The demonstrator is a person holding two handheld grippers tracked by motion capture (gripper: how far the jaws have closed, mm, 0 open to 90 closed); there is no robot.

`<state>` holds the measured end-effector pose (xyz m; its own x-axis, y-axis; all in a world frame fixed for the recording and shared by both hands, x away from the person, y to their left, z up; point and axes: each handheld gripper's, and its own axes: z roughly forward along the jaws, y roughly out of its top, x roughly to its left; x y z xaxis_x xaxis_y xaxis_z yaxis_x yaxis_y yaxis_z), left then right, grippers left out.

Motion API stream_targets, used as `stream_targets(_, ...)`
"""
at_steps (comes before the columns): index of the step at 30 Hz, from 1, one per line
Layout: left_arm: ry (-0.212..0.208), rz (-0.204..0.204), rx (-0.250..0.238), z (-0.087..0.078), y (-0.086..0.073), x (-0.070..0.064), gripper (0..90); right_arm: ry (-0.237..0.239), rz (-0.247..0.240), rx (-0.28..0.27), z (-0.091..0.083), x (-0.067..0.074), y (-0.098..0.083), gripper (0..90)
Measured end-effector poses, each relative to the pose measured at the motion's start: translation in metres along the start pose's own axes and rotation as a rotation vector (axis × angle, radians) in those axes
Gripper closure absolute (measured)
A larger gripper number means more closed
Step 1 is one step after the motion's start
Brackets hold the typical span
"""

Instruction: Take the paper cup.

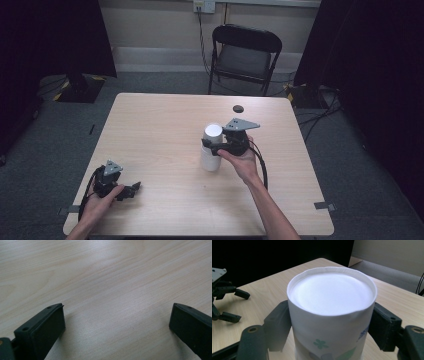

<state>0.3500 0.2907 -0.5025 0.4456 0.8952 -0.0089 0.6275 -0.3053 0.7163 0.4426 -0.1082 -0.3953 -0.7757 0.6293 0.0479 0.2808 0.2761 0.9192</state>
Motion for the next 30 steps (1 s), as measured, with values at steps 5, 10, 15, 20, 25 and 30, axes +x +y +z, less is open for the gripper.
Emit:
stream_targets(5,0.0,0.0,0.0,0.0,0.0,0.0,0.0,0.0,0.009,-0.001,0.0,-0.001,0.0,29.7)
stream_targets(10,0.0,0.0,0.0,0.0,0.0,0.0,0.0,0.001,0.008,0.004,0.0,-0.001,0.0,29.9)
stream_targets(15,0.0,-0.001,0.0,0.0,0.0,0.0,0.0,-0.005,0.01,-0.007,-0.002,0.0,0.001,30.1)
stream_targets(20,0.0,0.0,0.0,0.0,0.0,0.0,0.0,-0.006,0.005,-0.014,-0.002,0.0,0.002,30.1)
stream_targets(25,0.0,-0.002,-0.001,0.0,0.0,0.0,0.0,-0.004,0.005,-0.023,-0.003,0.0,0.005,30.2)
stream_targets(30,0.0,-0.002,0.0,0.0,0.0,-0.001,0.0,-0.015,0.009,-0.034,-0.006,0.001,0.01,30.1)
